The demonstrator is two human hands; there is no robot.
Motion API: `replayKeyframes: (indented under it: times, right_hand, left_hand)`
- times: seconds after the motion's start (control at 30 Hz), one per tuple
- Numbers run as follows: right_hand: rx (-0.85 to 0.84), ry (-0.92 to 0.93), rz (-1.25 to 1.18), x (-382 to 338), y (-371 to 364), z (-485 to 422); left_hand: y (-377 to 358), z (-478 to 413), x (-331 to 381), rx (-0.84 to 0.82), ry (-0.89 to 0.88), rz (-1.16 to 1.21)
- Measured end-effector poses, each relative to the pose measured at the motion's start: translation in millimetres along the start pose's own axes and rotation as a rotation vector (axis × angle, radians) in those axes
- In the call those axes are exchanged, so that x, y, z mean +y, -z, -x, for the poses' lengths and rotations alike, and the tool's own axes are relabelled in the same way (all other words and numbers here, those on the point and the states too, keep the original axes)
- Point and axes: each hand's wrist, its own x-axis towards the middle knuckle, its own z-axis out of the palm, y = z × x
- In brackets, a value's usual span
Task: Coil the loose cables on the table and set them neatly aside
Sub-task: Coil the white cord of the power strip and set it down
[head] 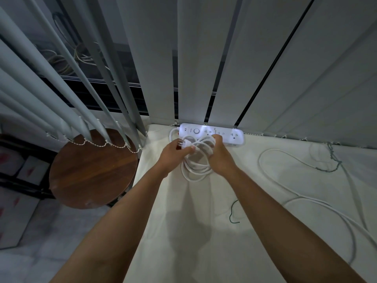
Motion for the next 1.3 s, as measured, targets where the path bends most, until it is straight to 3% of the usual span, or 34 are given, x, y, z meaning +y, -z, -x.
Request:
replayKeyframes:
  times: [0.1, 0.27, 0.37, 0.57, 0.67, 0.73, 0.9, 1.03, 1.13, 1.23, 1.3]
  right_hand:
    - [0.109, 0.099, 0.157, 10, -18, 9]
    - [0.245, 0.088, 0.391, 23, -19, 7]
    - [0.278, 0.099, 0.551, 32, -26, 11]
    - [0.400, 0.109, 0.585, 27, -36, 8]
    - [0.411, 0.078, 0.565, 25, -37, 8]
    - [0.422, 0.061, 0.533, 24, -37, 10]
    - [0.397, 0.045, 0.387, 31, -29, 3]
    - [0.353, 0.106, 0.355, 33, -22, 3]
    - [0.390, 0.116, 0.301, 30, -17, 9]
    - [0.419, 0.187, 0.327, 29, -19, 22]
    - [0.341, 0.216, 0.413, 33, -25, 33]
  left_hand:
    - [2, 0, -2, 0.021, 0.049, 0.092]
    - [1, 0, -5, 0.056, 0.168, 0.484]
    - [-3, 2, -3, 0.092, 0.206, 0.557]
    - [-5, 13, -6, 0.393, 0.287, 0.962]
    - [2, 17, -8, 0.544, 0.294, 0.973]
    - [6, 19, -6, 0.616, 0.272, 0.749]
    - [17, 18, -4, 0.727, 0.175, -0.379]
    - [7, 19, -7, 0.530, -0.336, -0.839]
    - [-8, 20, -16, 0.258, -0.490, -1.051]
    - [-15, 19, -27, 0.110, -0.397, -1.107]
    - [-16, 18, -31, 0.086, -0.373, -1.090]
